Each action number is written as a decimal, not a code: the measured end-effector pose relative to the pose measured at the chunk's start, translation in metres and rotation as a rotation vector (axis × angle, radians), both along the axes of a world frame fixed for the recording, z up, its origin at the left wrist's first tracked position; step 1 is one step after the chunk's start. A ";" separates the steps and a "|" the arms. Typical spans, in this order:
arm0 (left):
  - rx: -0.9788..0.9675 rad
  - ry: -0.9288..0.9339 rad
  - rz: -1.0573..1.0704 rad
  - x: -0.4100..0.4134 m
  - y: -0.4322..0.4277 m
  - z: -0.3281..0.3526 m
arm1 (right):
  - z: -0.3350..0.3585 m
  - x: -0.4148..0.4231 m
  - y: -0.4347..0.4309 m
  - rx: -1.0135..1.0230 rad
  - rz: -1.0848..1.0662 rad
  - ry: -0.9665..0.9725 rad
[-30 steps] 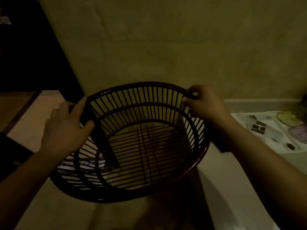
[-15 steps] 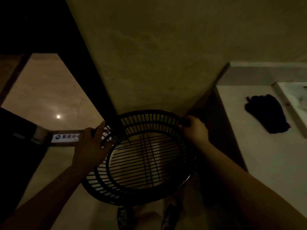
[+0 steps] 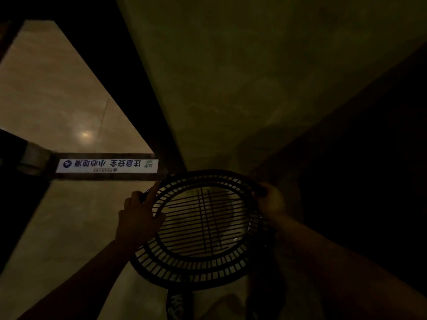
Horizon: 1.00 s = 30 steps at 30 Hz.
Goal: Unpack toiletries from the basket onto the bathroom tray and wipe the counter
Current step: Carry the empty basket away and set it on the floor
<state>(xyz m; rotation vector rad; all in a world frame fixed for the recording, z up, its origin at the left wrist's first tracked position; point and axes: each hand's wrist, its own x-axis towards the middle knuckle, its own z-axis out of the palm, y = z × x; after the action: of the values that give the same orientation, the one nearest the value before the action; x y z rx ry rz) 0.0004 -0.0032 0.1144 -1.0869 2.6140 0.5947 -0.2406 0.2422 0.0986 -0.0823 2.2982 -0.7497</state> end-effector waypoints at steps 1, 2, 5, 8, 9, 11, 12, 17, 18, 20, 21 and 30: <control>0.010 -0.002 0.002 0.001 -0.004 -0.020 | -0.021 0.001 -0.003 -0.003 -0.001 0.000; 0.019 -0.005 0.004 0.002 -0.008 -0.039 | -0.041 0.001 -0.006 -0.002 -0.002 -0.005; 0.026 -0.017 0.002 0.002 -0.018 -0.090 | -0.093 0.000 -0.014 0.004 -0.004 -0.052; 0.029 -0.034 0.003 -0.002 -0.023 -0.130 | -0.134 -0.001 -0.016 0.012 -0.013 -0.054; 0.033 -0.041 0.002 -0.003 -0.023 -0.142 | -0.145 -0.001 -0.016 0.017 -0.008 -0.044; 0.037 -0.041 -0.005 -0.005 -0.024 -0.162 | -0.164 -0.002 -0.015 0.023 0.013 -0.022; 0.037 -0.040 -0.008 -0.006 -0.025 -0.170 | -0.171 -0.003 -0.015 0.026 0.019 -0.015; 0.036 -0.042 -0.016 -0.012 -0.032 -0.201 | -0.197 -0.004 -0.016 0.000 0.020 -0.010; 0.040 -0.046 -0.014 -0.013 -0.032 -0.206 | -0.201 -0.003 -0.016 -0.004 0.023 -0.011; 0.043 -0.053 0.005 -0.013 -0.032 -0.215 | -0.207 -0.003 -0.017 -0.006 0.023 -0.009; 0.039 -0.057 0.014 -0.013 -0.032 -0.218 | -0.211 -0.003 -0.018 -0.002 0.022 -0.005; 0.079 -0.211 0.032 -0.033 -0.017 -0.207 | -0.190 0.000 -0.019 0.107 0.246 -0.005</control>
<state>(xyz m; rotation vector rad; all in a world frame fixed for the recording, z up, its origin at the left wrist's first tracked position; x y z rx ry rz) -0.0323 -0.0206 -0.0924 -1.1050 2.3770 0.5526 -0.2410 0.2231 -0.0909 -0.3077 2.2660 -0.4999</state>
